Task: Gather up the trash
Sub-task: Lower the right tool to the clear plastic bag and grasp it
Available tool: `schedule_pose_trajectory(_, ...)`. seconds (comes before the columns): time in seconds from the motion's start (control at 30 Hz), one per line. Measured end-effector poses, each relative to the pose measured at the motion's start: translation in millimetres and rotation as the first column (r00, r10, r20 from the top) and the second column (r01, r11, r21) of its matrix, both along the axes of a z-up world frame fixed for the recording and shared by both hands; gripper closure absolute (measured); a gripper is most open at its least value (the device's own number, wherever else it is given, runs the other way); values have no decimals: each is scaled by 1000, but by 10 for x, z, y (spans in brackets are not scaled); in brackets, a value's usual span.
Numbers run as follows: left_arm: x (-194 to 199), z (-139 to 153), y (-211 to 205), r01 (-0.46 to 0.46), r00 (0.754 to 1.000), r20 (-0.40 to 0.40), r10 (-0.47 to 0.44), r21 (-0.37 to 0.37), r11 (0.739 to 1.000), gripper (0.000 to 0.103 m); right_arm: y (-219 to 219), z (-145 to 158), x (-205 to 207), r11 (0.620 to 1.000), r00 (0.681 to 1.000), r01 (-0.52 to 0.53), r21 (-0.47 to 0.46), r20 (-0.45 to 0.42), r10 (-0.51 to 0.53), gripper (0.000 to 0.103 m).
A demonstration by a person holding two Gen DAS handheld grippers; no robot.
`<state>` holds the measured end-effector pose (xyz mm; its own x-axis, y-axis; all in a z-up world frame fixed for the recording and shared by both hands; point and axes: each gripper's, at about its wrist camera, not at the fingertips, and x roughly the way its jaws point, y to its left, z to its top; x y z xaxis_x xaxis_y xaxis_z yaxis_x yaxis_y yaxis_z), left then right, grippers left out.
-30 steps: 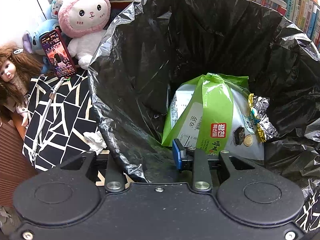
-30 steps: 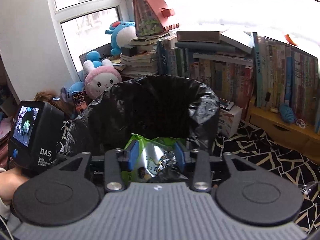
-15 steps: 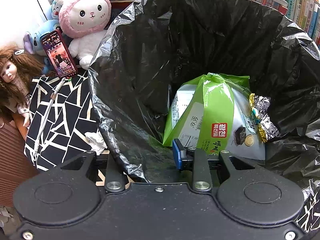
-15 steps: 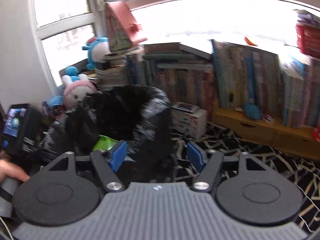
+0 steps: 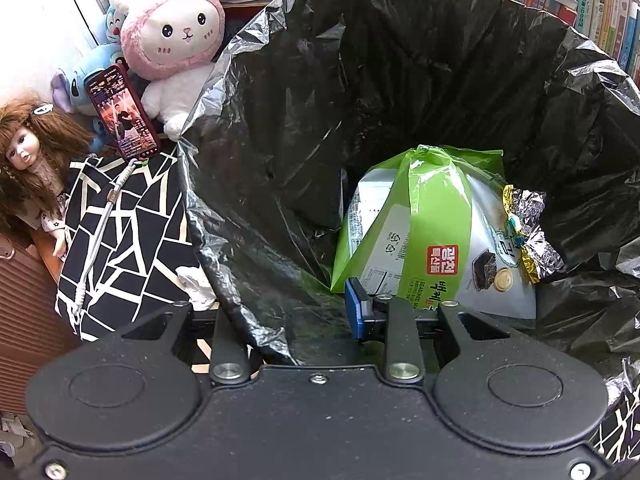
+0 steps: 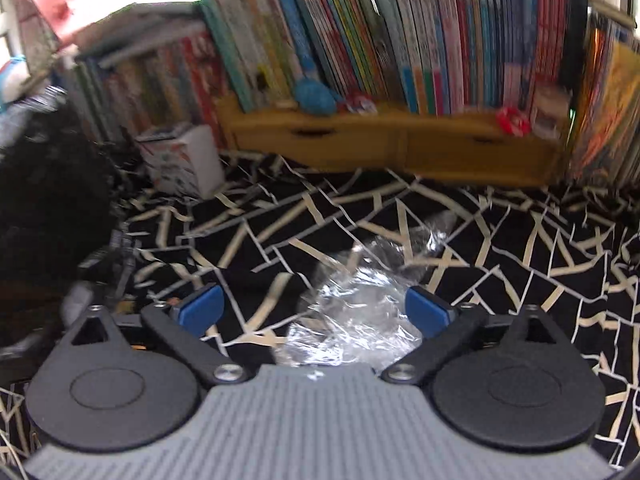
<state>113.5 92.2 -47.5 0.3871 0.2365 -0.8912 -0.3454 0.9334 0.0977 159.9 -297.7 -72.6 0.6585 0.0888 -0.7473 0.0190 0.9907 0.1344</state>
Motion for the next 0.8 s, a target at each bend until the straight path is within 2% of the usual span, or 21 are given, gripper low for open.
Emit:
schedule_pose_trajectory(0.23, 2, 2, -8, -6, 1000, -8, 6, 11, 1000, 73, 57, -462, 329, 998, 994, 58, -33, -94, -60, 0)
schedule_pose_trajectory(0.4, 2, 0, -11, -14, 1000, -8, 14, 14, 1000, 73, 138, -685, 449, 998, 988, 45, -51, -147, -52, 0)
schedule_pose_trajectory(0.47, 0, -1, -7, -17, 1000, -7, 17, 12, 1000, 73, 177, -700, 439, 998, 989, 23, -56, -146, -31, 9)
schedule_pose_trajectory(0.5, -1, -1, -4, -19, 1000, -7, 19, 10, 1000, 73, 191, -689, 428, 999, 989, 14, -50, -143, -21, 20)
schedule_pose_trajectory(0.53, 0, -1, -3, -21, 1000, -7, 21, 9, 1000, 73, 205, -666, 404, 999, 991, 7, -51, -134, -14, 26)
schedule_pose_trajectory(0.57, 0, -2, -1, -22, 1000, -7, 22, 9, 1000, 73, 216, -641, 391, 999, 992, 3, -54, -129, -10, 27)
schedule_pose_trajectory(0.63, 0, -1, 5, -24, 1000, -6, 24, 8, 1000, 73, 190, -578, 346, 1000, 993, -18, 7, -121, 18, 35)
schedule_pose_trajectory(0.7, 1, 0, 11, -28, 1000, -5, 28, 6, 1000, 73, 188, -504, 312, 999, 993, -29, 15, -112, 30, 42)
schedule_pose_trajectory(0.8, -1, 2, 16, -30, 1000, -5, 30, 3, 1000, 73, 179, -354, 240, 998, 995, -43, 47, -83, 46, 43)
